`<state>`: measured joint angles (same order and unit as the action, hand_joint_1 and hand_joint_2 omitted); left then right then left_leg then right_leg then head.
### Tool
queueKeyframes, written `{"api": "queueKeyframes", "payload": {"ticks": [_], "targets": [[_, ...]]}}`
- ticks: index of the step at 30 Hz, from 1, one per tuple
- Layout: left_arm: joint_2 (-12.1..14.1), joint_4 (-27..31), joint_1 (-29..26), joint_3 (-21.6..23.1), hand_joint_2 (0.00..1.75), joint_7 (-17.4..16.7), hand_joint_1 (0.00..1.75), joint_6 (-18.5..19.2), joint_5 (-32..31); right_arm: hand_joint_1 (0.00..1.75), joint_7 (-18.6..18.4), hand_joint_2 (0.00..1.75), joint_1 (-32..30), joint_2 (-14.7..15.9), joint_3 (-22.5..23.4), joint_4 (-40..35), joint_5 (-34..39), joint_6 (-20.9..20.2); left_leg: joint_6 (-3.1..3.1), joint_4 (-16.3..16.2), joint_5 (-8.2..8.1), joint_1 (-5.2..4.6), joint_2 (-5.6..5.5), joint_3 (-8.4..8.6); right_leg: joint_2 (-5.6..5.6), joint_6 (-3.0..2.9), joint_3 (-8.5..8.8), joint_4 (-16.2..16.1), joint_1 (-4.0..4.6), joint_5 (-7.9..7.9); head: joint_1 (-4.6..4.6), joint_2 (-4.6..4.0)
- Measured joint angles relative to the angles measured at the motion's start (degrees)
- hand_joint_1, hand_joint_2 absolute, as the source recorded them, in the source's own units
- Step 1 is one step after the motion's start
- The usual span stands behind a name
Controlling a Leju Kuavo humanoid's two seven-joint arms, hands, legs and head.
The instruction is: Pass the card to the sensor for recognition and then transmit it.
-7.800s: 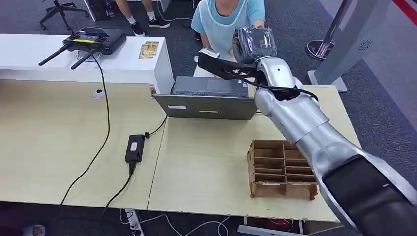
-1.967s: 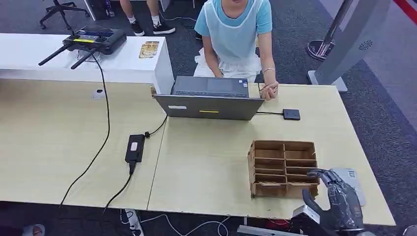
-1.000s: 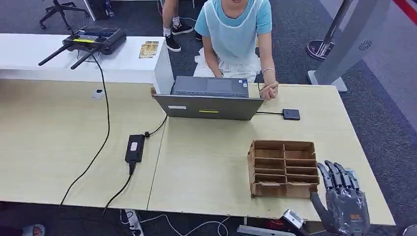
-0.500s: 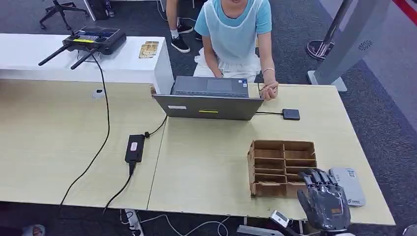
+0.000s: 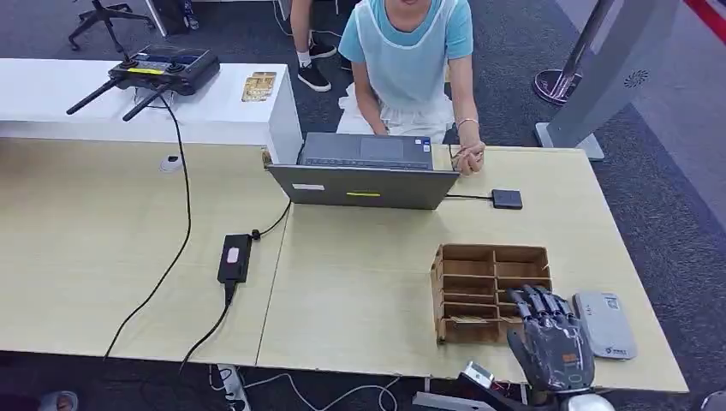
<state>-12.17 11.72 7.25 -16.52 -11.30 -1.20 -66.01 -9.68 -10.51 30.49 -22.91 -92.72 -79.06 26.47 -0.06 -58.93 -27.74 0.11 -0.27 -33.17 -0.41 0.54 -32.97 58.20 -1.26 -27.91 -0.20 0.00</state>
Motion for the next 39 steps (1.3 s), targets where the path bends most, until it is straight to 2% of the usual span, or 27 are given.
{"api": "queueKeyframes", "payload": {"ticks": [5,9,14,15,18,21,24,25,26,27,28,39], "targets": [[0.0,0.0,0.0,0.2,0.0,0.0,0.0,0.2,-0.4,0.7,-0.4,1.75,0.4,0.0,-0.1,1.3,1.0,0.1,0.0,0.0,0.0,0.0,0.0,0.0,0.0,0.0,0.0,0.0,0.0,0.0,0.0,0.02],[0.0,0.0,0.0,0.3,0.0,0.0,0.0,0.7,-0.8,0.77,-0.6,1.75,0.5,0.0,-0.1,2.0,1.3,0.1,0.0,0.0,0.0,0.0,0.0,0.0,0.0,0.0,0.0,0.0,0.0,0.0,0.02,0.0],[0.0,0.0,0.1,0.4,0.0,0.0,0.0,0.8,-1.1,0.77,-0.6,1.75,0.5,0.0,-0.1,2.7,1.4,0.1,0.0,0.0,0.0,0.0,0.0,0.0,0.0,0.0,0.0,0.0,0.0,0.0,0.02,0.02],[0.0,0.0,0.1,0.4,0.0,0.0,0.0,0.9,-1.2,0.84,-0.6,1.75,0.5,0.0,-0.1,2.8,1.4,0.1,0.0,0.0,0.0,0.0,0.0,0.0,0.0,0.0,0.0,0.0,0.0,0.0,0.02,0.02],[0.0,0.0,0.2,0.5,0.0,0.0,0.0,0.9,-1.3,0.87,-0.6,1.75,0.6,0.0,0.0,3.1,1.4,0.1,0.0,0.0,0.0,0.0,0.0,0.0,0.0,0.0,0.0,0.0,0.0,0.0,0.02,0.02],[0.0,0.0,0.2,0.8,0.0,0.0,0.0,1.0,-1.4,0.86,-0.6,1.75,0.7,0.0,0.0,3.3,1.5,0.0,0.0,0.0,0.0,0.0,0.0,0.0,0.0,0.0,0.0,0.0,0.0,0.0,0.02,0.0],[0.0,0.0,0.2,0.9,0.0,0.0,0.0,1.0,-1.5,0.98,-0.6,1.75,1.0,0.0,0.2,3.3,1.5,0.0,0.0,0.0,0.0,0.0,0.0,0.0,0.0,0.0,0.0,0.0,0.0,0.0,0.02,0.02],[0.0,0.0,0.2,0.9,0.0,0.0,0.0,1.0,-1.5,1.2,-0.6,1.75,1.1,0.0,0.2,3.3,1.5,0.0,0.0,0.0,0.0,0.0,0.0,0.0,0.0,0.0,0.0,0.0,0.0,0.0,0.02,0.02],[0.0,0.0,0.2,1.0,0.0,0.0,0.0,1.0,-1.5,1.22,-0.6,1.75,1.2,0.0,0.2,3.3,1.5,0.0,0.0,0.0,0.0,0.0,0.0,0.0,0.0,0.0,0.0,0.0,0.0,0.0,0.02,0.0],[0.0,0.0,0.2,1.0,0.0,0.0,0.0,1.0,-1.6,1.38,-0.6,1.75,1.3,0.0,0.3,3.3,1.5,0.0,0.0,0.0,0.0,0.0,0.0,0.0,0.0,0.0,0.0,0.0,0.0,0.0,0.02,0.02],[0.0,0.0,0.2,1.1,0.0,0.0,0.0,1.1,-1.8,1.43,-0.6,1.75,1.3,0.0,0.3,3.4,1.5,0.0,0.0,0.0,0.0,0.0,0.0,0.0,0.0,0.0,0.0,0.0,0.0,0.0,0.02,0.02],[0.0,0.0,0.3,1.8,0.0,0.0,0.0,1.4,-2.6,1.43,-0.2,1.75,2.3,-0.5,0.3,4.3,1.9,0.1,0.0,0.0,0.0,0.0,0.0,0.01,0.0,0.0,0.0,0.0,0.0,0.0,0.02,0.0]]}}
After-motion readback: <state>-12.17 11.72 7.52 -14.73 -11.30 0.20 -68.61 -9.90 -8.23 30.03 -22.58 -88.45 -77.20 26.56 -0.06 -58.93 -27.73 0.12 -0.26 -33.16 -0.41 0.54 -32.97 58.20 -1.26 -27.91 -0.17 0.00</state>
